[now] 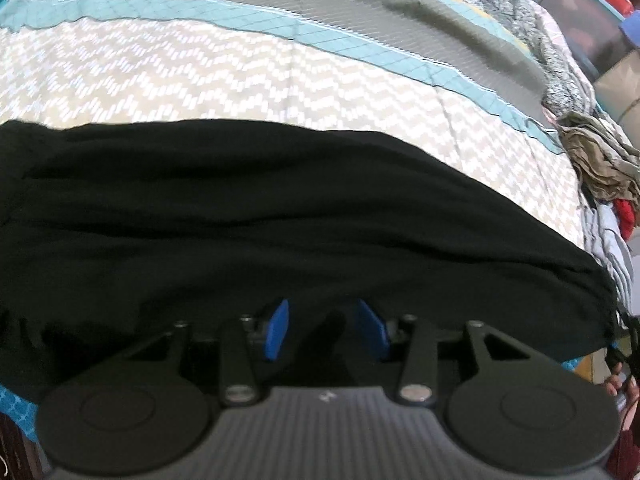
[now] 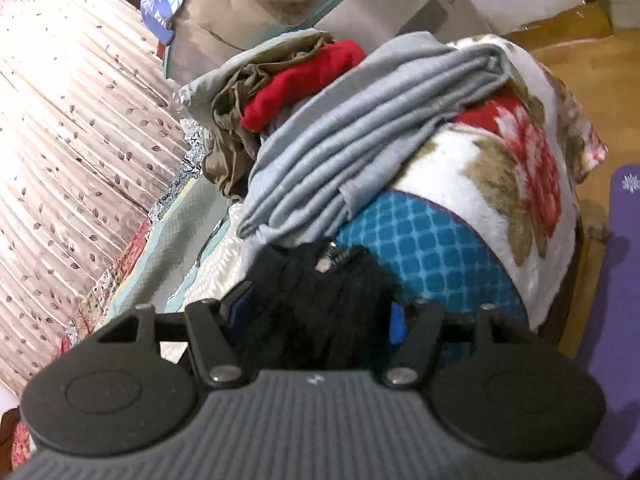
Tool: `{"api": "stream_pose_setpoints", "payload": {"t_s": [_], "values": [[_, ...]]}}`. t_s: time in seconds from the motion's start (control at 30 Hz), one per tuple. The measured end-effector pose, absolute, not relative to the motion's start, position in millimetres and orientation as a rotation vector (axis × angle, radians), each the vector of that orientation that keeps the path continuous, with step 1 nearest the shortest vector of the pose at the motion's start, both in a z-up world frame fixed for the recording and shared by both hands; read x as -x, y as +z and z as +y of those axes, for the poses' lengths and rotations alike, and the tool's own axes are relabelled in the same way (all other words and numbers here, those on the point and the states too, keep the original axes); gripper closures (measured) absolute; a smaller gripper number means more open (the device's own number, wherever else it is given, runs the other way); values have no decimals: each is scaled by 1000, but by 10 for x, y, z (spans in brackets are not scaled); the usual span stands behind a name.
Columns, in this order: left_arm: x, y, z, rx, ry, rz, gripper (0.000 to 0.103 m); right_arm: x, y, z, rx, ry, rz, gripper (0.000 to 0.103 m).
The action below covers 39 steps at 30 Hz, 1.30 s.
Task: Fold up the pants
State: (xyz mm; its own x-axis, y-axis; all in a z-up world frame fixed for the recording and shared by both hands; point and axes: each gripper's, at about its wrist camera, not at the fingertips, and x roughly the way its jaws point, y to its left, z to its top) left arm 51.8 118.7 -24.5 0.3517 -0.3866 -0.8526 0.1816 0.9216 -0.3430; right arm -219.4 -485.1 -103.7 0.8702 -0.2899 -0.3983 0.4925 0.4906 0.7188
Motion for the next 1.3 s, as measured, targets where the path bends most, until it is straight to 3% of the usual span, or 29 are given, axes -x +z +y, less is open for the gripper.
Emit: {"api": "stream_pose_setpoints", "payload": {"t_s": [0.03, 0.07, 0.17, 0.47, 0.7, 0.8, 0.87, 0.9, 0.93, 1.1, 1.2, 1.23, 1.3], "values": [[-510, -234, 1175, 196, -377, 1150, 63, 2152, -1005, -4844, -937, -467, 248, 71], [-506, -225, 1161, 191, -381, 1145, 63, 2106, -976, -4845, -929, -454, 265, 81], [-500, -201, 1164, 200, -386, 1135, 63, 2101, -805, -4789, -896, -429, 257, 89], [-447, -273, 1282, 299, -423, 1124, 63, 1706, -136, -3744, -672, -80, 294, 90], [-341, -390, 1475, 339, -424, 1117, 63, 1075, -413, -2538, -515, 233, 564, 89], [-311, -432, 1645, 373, -403, 1110, 63, 819, -724, -2219, -472, 283, 724, 78], [-294, -439, 1752, 398, -395, 1102, 62, 804, -768, -2179, -521, 339, 745, 61], [-286, -443, 1807, 409, -394, 1095, 62, 808, -714, -2195, -547, 370, 744, 47], [-276, -446, 1857, 418, -394, 1088, 61, 801, -641, -2216, -563, 406, 749, 41], [-246, -457, 2020, 457, -407, 1061, 60, 893, -353, -2310, -597, 437, 669, 43], [-210, -431, 2049, 454, -423, 1039, 60, 831, -457, -2315, -609, 374, 680, 45], [-185, -415, 2060, 450, -429, 1031, 60, 751, -567, -2265, -588, 323, 730, 48], [-102, -356, 2128, 449, -441, 1008, 60, 639, -781, -2173, -482, 226, 818, 65]]}}
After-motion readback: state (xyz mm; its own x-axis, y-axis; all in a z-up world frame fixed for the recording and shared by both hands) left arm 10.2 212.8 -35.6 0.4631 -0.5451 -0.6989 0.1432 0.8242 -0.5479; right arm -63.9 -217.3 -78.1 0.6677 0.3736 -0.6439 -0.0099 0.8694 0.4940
